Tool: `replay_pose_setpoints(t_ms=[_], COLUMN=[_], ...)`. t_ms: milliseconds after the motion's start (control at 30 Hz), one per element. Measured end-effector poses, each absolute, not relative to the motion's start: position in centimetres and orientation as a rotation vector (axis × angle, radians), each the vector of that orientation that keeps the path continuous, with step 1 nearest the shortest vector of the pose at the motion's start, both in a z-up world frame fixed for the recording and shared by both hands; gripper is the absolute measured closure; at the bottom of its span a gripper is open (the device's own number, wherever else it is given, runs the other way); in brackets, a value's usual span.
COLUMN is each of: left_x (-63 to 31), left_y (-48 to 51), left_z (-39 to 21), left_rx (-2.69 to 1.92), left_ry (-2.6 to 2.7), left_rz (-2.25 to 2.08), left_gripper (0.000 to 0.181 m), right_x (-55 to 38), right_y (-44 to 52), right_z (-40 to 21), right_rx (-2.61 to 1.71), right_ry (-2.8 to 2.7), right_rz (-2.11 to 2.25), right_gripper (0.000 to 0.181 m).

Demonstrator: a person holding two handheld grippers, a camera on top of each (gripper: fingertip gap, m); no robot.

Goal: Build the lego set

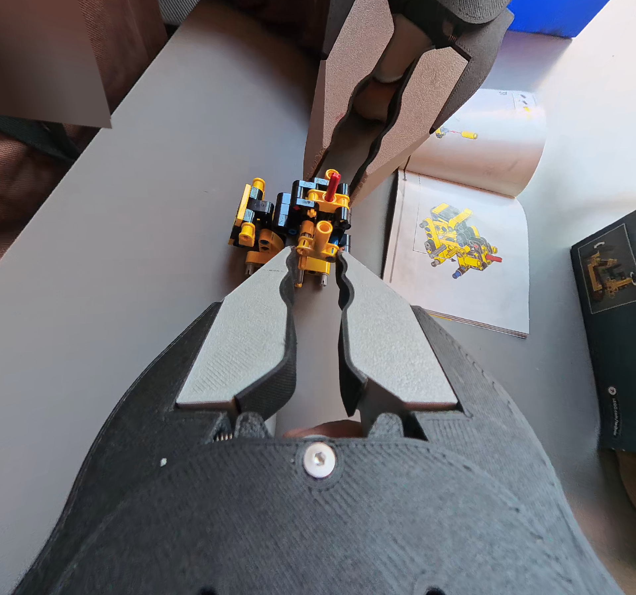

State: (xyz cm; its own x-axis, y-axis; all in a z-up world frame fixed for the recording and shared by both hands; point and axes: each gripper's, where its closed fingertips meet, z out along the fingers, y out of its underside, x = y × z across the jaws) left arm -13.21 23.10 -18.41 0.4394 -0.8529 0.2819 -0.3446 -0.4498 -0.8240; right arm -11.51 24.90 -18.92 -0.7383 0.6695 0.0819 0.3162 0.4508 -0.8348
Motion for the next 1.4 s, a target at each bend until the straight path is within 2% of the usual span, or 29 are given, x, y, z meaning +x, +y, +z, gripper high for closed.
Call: replay_pose_setpoints(t_ms=[1400], left_x=[-12.99], left_y=[22.18], left_z=[-18.46], left_rx=[-1.955], left_ry=[1.079], left_rz=[-0.922], left_gripper=[0.163], right_x=[-11.43], right_y=[24.06], right_z=[-18.95], right_rx=[-0.755], right_ry=[-2.299], right_rz=[1.254], right_gripper=[0.161])
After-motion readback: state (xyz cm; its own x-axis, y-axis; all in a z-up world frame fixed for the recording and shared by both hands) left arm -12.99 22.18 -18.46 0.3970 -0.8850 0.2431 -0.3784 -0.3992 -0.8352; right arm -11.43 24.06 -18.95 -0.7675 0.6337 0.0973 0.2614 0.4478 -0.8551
